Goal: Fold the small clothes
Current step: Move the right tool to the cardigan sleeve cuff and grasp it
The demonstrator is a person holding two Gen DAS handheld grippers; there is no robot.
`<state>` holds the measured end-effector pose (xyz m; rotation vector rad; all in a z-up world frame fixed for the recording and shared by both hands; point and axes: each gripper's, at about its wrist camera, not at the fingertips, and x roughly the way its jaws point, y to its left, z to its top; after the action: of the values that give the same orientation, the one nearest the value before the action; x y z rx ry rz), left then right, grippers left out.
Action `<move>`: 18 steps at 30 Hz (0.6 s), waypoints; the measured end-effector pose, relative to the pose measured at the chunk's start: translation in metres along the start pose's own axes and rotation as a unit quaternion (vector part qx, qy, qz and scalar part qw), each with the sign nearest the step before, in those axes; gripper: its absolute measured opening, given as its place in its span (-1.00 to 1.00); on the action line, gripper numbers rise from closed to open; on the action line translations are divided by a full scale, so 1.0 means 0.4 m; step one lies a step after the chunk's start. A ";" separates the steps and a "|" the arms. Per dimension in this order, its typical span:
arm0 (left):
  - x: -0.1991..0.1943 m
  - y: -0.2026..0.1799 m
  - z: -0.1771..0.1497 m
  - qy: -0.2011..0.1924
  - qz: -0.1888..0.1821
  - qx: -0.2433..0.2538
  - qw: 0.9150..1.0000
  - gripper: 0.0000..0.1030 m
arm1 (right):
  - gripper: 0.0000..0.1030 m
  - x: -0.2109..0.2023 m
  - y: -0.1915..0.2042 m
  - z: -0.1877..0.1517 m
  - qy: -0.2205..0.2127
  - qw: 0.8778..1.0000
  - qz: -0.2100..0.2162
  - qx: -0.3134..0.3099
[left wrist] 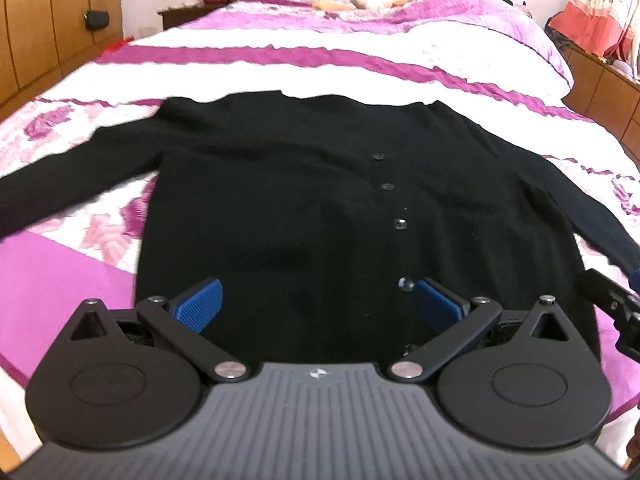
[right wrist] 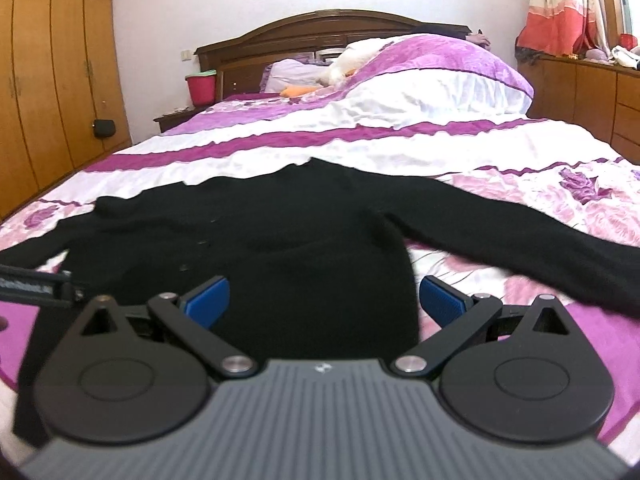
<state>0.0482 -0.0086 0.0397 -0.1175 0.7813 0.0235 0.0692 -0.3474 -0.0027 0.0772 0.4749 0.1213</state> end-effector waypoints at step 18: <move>0.216 -0.099 0.070 0.052 0.021 0.019 0.998 1.00 | 1.00 0.176 -0.315 0.020 0.061 0.993 -0.097 0.037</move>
<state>0.1316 -0.0467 0.0025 -0.0664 0.8882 0.0430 0.1473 -0.4631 -0.0401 0.0953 0.6066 -0.0831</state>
